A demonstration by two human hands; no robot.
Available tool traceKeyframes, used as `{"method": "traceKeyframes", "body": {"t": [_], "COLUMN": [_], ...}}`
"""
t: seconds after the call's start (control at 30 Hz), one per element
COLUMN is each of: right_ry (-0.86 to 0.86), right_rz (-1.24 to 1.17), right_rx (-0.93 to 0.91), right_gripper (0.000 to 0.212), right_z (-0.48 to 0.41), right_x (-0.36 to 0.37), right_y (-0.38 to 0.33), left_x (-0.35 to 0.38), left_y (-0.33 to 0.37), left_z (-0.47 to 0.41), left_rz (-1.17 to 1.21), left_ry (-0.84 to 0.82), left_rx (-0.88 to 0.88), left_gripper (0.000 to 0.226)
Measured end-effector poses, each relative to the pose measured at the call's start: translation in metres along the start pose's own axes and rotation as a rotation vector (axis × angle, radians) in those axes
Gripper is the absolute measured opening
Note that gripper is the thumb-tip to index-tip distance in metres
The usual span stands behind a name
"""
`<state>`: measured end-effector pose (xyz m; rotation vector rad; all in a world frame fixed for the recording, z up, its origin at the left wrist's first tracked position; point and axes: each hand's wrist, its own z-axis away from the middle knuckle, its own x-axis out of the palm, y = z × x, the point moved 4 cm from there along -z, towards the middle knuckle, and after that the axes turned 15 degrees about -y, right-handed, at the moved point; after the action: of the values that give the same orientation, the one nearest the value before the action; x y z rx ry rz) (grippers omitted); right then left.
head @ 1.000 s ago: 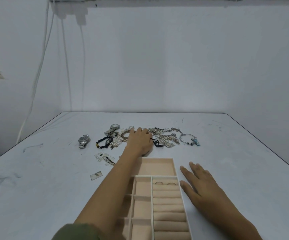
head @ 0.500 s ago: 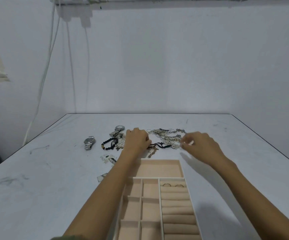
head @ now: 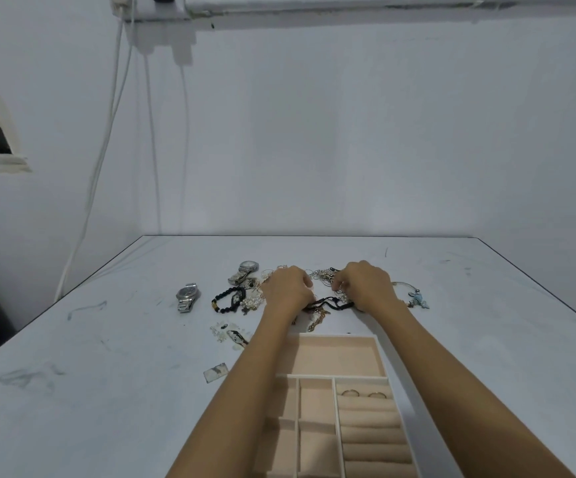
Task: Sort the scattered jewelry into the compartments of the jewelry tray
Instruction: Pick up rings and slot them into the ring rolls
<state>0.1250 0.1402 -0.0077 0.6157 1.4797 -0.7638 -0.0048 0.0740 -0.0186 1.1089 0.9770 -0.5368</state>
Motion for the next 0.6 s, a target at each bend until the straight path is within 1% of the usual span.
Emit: {"method": "traceKeyframes", "body": {"t": [0.1,0.2,0.3,0.4,0.5,0.57,0.6], "right_ry": [0.035,0.055,0.025,0.019,-0.007,-0.038,-0.041], "right_rz": [0.018,0.076,0.095,0.085,-0.003,-0.127,-0.193], "right_rx": [-0.014,-0.033,-0.04,-0.056,-0.045,-0.012,0.01], "right_gripper": [0.024,0.028,0.036,0.034,0.022,0.015,0.014], "right_z": [0.0,0.001,0.0,-0.001,-0.002,-0.003,-0.004], "right_x": [0.0,-0.001,-0.001,-0.003,-0.005,-0.006,-0.006], "right_y": [0.0,-0.002,-0.003,-0.005,-0.002,0.004,0.007], "left_x": [0.001,0.0,0.0,0.001,0.001,0.001,0.001], "left_y": [0.004,0.005,0.005,0.003,-0.001,-0.003,-0.005], "left_z": [-0.001,-0.001,-0.002,-0.007,-0.009,-0.007,-0.007], "left_rz": [-0.021,-0.037,-0.039,-0.006,0.03,0.059,0.077], "left_ry": [0.012,-0.006,-0.054,-0.114,-0.125,-0.094,-0.077], "left_rx": [-0.023,-0.041,-0.062,-0.051,-0.031,-0.006,0.008], "left_gripper": [0.017,0.016,0.019,0.021,0.018,0.007,0.007]}}
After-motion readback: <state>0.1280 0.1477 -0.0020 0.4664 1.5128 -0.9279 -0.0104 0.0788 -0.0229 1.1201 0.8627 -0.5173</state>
